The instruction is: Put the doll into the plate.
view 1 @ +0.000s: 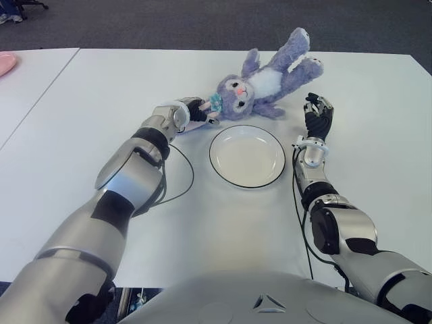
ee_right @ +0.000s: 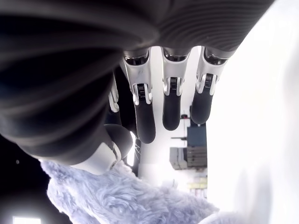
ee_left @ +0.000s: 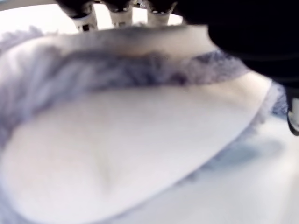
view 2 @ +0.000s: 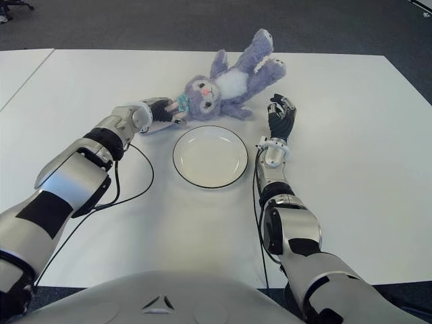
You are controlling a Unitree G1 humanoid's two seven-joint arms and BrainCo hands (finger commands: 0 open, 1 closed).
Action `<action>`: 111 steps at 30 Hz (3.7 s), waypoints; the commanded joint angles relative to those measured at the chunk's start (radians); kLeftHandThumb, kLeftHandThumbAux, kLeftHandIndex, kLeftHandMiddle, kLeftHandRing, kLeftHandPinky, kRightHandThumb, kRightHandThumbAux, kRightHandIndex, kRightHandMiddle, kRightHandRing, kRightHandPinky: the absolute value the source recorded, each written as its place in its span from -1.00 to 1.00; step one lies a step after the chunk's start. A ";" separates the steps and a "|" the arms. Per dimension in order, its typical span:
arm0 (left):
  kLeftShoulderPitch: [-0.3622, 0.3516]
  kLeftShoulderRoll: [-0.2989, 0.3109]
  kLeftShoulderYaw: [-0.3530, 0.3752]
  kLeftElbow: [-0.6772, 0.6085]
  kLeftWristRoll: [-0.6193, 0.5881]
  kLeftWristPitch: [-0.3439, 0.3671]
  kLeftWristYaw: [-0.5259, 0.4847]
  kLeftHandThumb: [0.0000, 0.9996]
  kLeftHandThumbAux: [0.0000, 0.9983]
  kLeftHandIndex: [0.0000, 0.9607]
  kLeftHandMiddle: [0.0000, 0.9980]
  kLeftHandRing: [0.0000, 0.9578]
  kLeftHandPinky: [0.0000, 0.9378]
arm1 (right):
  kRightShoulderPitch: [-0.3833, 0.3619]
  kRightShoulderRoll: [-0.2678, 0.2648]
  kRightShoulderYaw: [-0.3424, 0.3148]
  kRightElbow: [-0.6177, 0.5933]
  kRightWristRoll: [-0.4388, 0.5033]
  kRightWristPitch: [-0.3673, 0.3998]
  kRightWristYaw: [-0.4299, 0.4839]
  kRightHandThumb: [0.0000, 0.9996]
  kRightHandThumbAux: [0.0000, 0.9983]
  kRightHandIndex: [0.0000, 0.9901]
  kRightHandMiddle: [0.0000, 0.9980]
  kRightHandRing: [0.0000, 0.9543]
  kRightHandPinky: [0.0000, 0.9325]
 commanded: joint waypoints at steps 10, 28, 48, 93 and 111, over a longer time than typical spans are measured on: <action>0.146 -0.010 -0.141 0.043 0.175 -0.084 0.221 -0.50 0.11 0.36 0.15 0.16 0.06 | 0.328 0.093 0.035 0.161 -0.053 0.008 -0.041 0.45 0.44 -0.13 -0.40 -0.55 -0.45; 0.056 0.050 -0.363 0.017 0.413 -0.141 0.671 -0.29 0.34 0.53 0.64 0.69 0.75 | 0.326 0.101 0.019 0.155 -0.029 0.010 -0.011 0.45 0.44 -0.13 -0.31 -0.42 -0.34; -0.009 0.166 -0.367 -0.065 0.427 -0.239 0.797 -0.51 0.54 0.29 0.71 0.79 0.86 | 0.320 0.107 0.014 0.156 -0.024 0.007 -0.009 0.44 0.44 -0.13 -0.23 -0.29 -0.22; 0.121 0.533 0.089 -0.881 0.121 -0.529 0.511 -0.41 0.23 0.72 0.81 0.87 0.89 | 0.308 0.108 0.006 0.161 -0.010 0.026 0.048 0.45 0.44 -0.13 -0.19 -0.19 -0.10; 0.251 0.559 0.245 -1.075 0.066 -0.568 0.435 -0.52 0.16 0.78 0.82 0.85 0.81 | 0.307 0.114 0.003 0.162 -0.006 0.025 0.048 0.45 0.44 -0.13 -0.18 -0.19 -0.10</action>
